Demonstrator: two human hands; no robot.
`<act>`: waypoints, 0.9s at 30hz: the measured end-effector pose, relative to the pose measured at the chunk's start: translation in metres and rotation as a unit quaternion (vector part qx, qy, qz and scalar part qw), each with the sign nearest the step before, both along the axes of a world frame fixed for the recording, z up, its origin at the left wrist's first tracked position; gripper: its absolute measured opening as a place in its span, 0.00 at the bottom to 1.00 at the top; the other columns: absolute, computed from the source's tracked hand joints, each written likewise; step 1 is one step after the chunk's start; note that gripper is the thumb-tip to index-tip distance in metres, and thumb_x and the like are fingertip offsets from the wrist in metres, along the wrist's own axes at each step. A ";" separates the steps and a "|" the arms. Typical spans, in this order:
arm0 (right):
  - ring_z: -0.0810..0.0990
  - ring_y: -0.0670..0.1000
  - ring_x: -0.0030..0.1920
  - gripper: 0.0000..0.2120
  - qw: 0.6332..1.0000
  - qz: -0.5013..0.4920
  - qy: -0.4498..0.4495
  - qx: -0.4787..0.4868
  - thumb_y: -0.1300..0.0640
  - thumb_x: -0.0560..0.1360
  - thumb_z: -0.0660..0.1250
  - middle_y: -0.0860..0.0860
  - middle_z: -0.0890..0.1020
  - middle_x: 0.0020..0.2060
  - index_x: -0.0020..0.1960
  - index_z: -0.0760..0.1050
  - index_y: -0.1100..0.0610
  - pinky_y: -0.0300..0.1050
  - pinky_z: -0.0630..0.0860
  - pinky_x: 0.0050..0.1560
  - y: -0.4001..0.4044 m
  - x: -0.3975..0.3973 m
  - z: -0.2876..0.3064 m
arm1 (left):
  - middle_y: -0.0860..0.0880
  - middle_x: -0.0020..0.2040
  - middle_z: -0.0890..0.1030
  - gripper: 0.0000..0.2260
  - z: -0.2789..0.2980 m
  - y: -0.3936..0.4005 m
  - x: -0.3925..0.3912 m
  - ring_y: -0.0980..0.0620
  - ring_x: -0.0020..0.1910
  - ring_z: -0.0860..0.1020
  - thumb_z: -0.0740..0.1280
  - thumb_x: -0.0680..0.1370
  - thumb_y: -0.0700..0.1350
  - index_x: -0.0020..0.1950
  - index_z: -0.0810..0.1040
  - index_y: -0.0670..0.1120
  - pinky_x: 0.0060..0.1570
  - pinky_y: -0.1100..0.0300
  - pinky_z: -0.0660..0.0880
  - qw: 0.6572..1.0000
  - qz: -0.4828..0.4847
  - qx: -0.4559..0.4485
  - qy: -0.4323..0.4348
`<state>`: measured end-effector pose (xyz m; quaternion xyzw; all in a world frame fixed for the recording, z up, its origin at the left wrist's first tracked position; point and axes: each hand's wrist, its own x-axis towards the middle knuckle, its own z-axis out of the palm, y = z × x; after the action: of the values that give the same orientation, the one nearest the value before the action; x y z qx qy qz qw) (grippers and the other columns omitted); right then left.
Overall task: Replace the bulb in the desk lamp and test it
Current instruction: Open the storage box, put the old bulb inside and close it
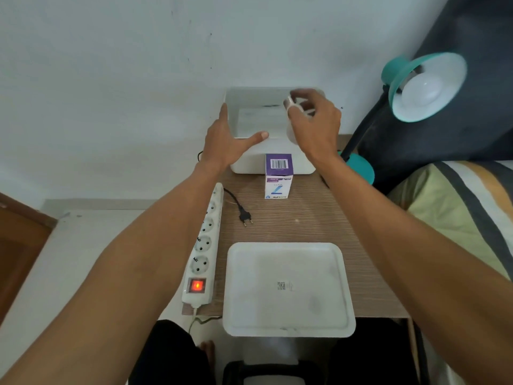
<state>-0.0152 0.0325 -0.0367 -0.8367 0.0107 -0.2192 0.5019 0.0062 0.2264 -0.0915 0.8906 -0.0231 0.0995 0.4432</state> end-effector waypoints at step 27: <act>0.80 0.53 0.58 0.25 0.971 0.055 0.182 -0.146 0.43 0.73 0.70 0.54 0.81 0.60 0.66 0.77 0.53 0.49 0.77 0.57 0.003 0.044 -0.008 | 0.48 0.69 0.77 0.58 0.009 0.005 0.003 0.44 0.68 0.75 0.73 0.58 0.78 0.80 0.56 0.53 0.64 0.45 0.78 0.996 0.006 0.018 0.093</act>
<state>0.0283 0.0357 -0.0449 -0.9262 0.0237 -0.0351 0.3748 0.0093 0.2310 -0.0825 0.9038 0.0216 0.0185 0.4270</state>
